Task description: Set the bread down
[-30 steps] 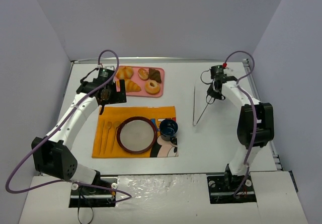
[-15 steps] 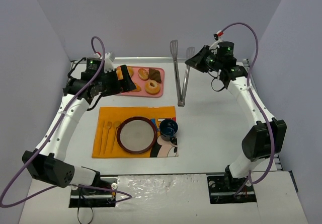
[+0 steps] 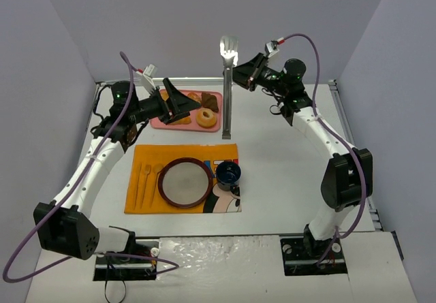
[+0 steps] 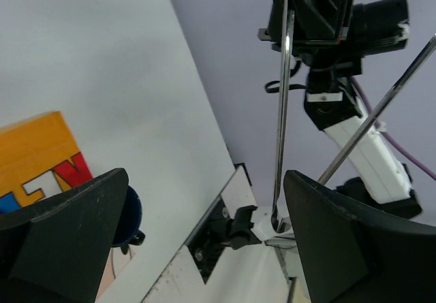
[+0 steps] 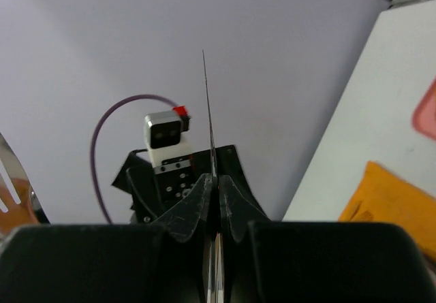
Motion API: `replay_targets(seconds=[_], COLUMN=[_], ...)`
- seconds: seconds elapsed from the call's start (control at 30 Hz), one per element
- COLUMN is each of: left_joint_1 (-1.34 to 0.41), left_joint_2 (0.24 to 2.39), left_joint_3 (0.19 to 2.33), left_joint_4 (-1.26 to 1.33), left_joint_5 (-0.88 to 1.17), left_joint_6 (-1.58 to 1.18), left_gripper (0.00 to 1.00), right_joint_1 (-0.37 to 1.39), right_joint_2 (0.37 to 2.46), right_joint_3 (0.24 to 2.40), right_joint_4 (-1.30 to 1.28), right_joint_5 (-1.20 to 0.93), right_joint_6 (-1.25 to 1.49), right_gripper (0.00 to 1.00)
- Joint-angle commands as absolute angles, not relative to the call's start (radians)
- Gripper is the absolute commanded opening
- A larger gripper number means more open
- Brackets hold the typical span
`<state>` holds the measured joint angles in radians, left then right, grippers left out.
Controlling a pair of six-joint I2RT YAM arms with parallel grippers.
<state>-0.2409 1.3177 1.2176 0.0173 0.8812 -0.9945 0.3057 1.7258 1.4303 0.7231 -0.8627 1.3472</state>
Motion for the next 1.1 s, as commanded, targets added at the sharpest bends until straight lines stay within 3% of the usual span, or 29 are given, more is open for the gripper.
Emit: replay_targets(seconds=[0.0,0.17,0.53,1.07], left_joint_1=[-0.239,-0.239,-0.253,-0.270], left_joint_2=[1.309,1.309,1.318,1.303], left_joint_3=[1.220,1.208,1.185,1.204], left_joint_4=[0.473,0.560,0.599,0.340], left_joint_5=[1.004,1.017,1.033,1.021], left_joint_6=[-1.219,-1.262,-1.255,-1.046], left_gripper=[0.97,0.97,0.97,0.97], right_joint_1=[0.341,0.364,0.446,0.442], right_joint_2=[1.735,1.745,1.843,1.882], right_joint_3=[1.443,1.434,1.463,1.588], right_joint_4=[1.047,0.952,1.028,0.849], right_joint_5=[-0.927,-0.916,-0.873,-0.882], right_joint_6=[1.545,1.464,1.505,1.400], right_gripper=[0.00,0.00,0.00,0.00])
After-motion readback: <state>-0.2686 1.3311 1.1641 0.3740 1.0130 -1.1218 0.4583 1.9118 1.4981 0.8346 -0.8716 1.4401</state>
